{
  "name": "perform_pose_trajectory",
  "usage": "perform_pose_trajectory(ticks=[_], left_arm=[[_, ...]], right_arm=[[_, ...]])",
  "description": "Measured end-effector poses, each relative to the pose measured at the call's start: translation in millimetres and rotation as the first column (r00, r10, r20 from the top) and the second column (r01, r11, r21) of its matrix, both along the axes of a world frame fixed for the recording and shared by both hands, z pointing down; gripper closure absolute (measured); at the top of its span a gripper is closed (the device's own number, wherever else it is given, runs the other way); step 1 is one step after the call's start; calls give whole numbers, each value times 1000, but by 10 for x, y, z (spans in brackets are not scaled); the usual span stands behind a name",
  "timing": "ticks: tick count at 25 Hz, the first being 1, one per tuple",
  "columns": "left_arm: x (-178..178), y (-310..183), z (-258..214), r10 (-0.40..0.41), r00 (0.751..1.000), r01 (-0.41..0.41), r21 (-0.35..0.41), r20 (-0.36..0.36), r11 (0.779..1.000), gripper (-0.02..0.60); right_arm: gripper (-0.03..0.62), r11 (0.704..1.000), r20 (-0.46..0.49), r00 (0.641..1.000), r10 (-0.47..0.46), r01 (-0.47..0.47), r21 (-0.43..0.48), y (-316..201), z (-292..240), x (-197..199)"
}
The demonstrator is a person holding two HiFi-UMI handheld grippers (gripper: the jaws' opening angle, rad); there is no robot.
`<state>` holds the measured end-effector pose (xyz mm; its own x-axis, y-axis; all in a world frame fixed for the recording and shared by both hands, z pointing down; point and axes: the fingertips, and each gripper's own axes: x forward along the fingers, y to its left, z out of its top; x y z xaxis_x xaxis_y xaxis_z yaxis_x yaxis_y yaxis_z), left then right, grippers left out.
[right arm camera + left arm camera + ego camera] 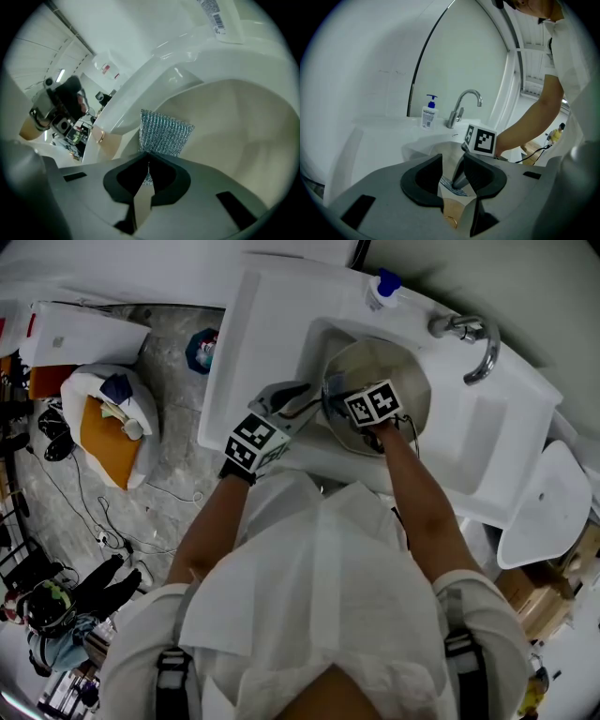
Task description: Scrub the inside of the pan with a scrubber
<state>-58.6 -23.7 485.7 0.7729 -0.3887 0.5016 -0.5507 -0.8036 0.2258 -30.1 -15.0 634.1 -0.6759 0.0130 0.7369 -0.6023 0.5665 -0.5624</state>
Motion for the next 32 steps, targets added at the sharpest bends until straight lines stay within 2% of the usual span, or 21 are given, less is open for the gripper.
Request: perform_pose_trajectory(ticks=[5,10,13,19,22,25,32], left_arm=[[78,-18,5,13,1000,-13,0,-9,1000,431],[190,-33,-18,27,999,-27,5,-22,1000,431],[234,-20,-20,30,999,-30,6,-26,1000,431],[255,30,9,29,999,-30,0,-22,1000,431],[248,39,17,25,999,-25,-2,-20,1000,431],[272,53,17,25,999,-25,1,-24,1000,431],[354,55,0,34,999,-34,3,-36,999,431]], right_arm=[[580,982,-28,989,-143,138,-130,468,72,154],[579,936,-66,958,-281,258,-239,755,80,389],[579,943,-68,962,-264,242,-226,732,75,418],[579,977,-59,982,-180,172,-127,562,99,231],[579,980,-70,985,-158,148,-137,525,128,223],[580,964,-90,976,-200,179,-198,650,148,317],[579,896,-160,923,-351,281,-343,948,112,800]])
